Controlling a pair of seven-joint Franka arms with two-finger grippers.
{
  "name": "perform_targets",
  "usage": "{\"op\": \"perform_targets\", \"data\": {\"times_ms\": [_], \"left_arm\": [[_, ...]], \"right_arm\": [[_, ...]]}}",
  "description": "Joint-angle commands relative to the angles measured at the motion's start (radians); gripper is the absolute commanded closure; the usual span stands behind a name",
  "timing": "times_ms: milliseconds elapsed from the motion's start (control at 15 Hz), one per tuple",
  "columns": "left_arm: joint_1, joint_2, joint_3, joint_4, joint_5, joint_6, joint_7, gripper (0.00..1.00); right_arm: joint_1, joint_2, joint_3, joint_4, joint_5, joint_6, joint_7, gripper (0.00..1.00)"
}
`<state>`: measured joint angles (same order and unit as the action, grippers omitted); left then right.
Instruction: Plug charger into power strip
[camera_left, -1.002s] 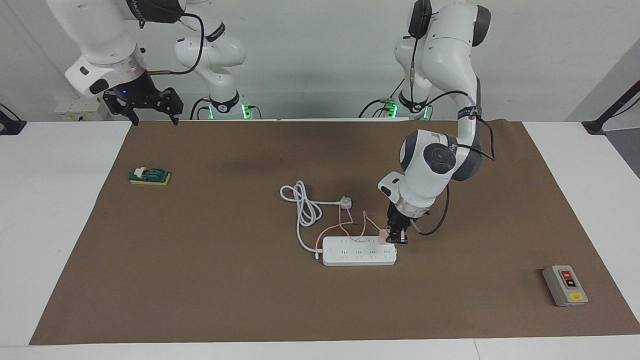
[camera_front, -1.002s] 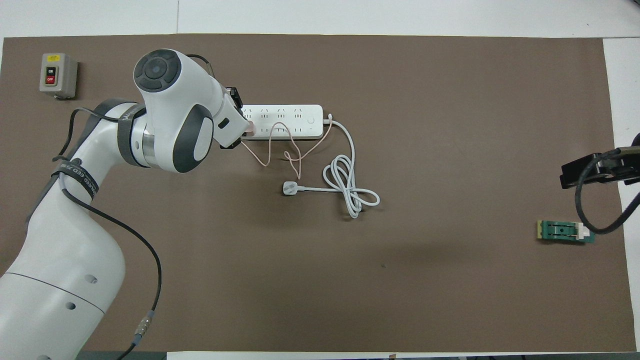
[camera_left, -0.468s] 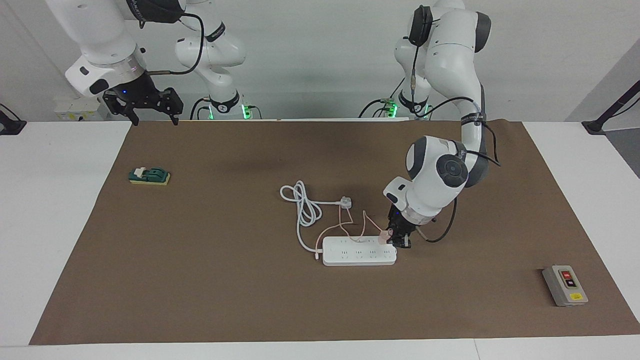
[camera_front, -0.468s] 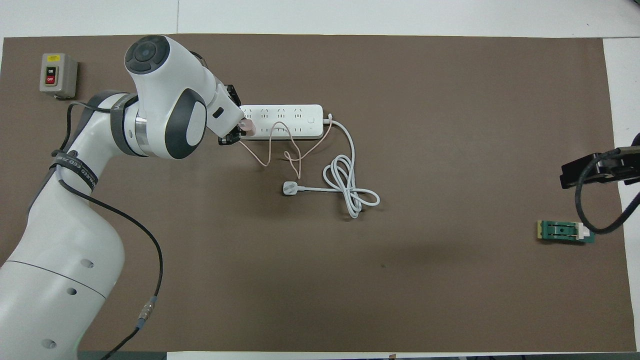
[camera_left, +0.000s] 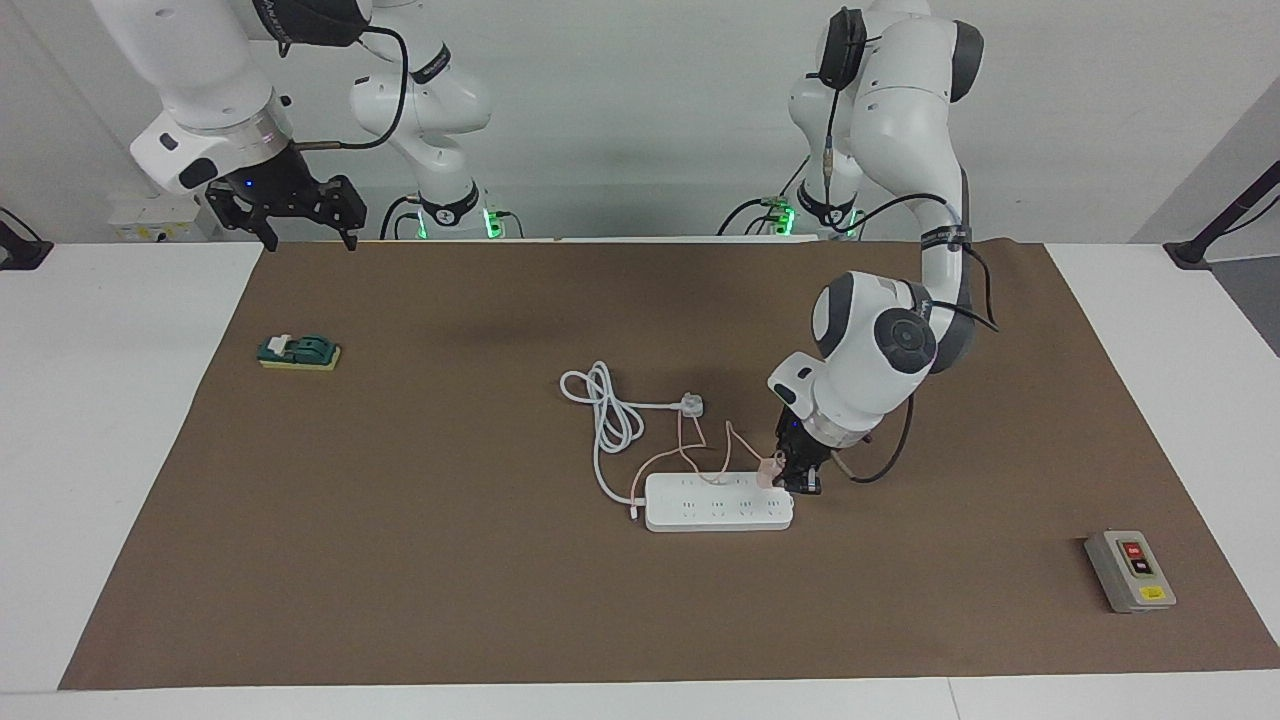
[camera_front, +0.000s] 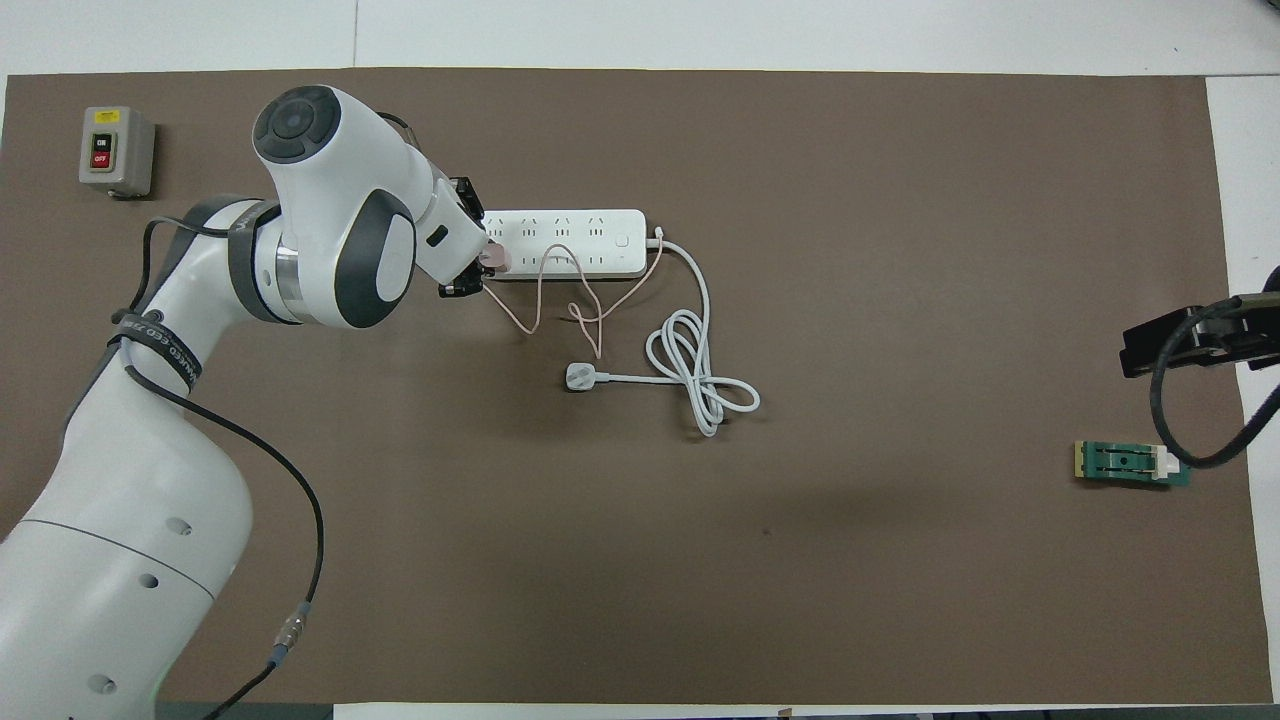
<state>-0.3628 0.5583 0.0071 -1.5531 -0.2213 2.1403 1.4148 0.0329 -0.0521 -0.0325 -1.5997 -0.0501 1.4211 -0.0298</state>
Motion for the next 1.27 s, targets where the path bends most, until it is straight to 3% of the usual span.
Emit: {"op": "perform_targets", "data": {"times_ms": [0, 334, 401, 468, 535, 601, 936, 1203], "left_arm": [[-0.011, 0.003, -0.009, -0.079, -0.024, -0.017, 0.019, 0.48], [-0.011, 0.003, -0.009, -0.071, -0.024, -0.017, 0.018, 0.44], [-0.013, 0.003, -0.009, -0.071, -0.024, -0.017, 0.016, 0.35], [-0.012, 0.003, -0.009, -0.068, -0.024, -0.017, 0.016, 0.18], [-0.011, 0.002, -0.009, -0.064, -0.024, -0.017, 0.016, 0.12], [-0.008, -0.001, -0.009, -0.058, -0.026, -0.017, 0.015, 0.0], [-0.004, -0.043, -0.01, -0.028, -0.047, -0.04, -0.091, 0.0], [-0.011, -0.092, -0.009, -0.01, -0.139, -0.03, -0.217, 0.0]], "right_arm": [[-0.002, -0.002, 0.003, 0.004, 0.007, -0.002, -0.015, 0.0], [-0.004, -0.003, 0.011, 0.004, 0.007, -0.004, -0.015, 0.0], [-0.004, -0.003, 0.011, 0.004, 0.007, -0.004, -0.015, 0.0], [-0.004, -0.003, 0.011, 0.004, 0.007, -0.004, -0.015, 0.0], [-0.004, -0.003, 0.011, 0.004, 0.007, -0.002, -0.015, 0.0], [-0.004, -0.003, 0.011, 0.004, 0.007, -0.004, -0.015, 0.0], [-0.004, -0.005, 0.011, 0.001, 0.007, -0.004, -0.015, 0.0], [-0.004, -0.005, 0.013, 0.001, 0.007, -0.005, -0.015, 0.0]]}}
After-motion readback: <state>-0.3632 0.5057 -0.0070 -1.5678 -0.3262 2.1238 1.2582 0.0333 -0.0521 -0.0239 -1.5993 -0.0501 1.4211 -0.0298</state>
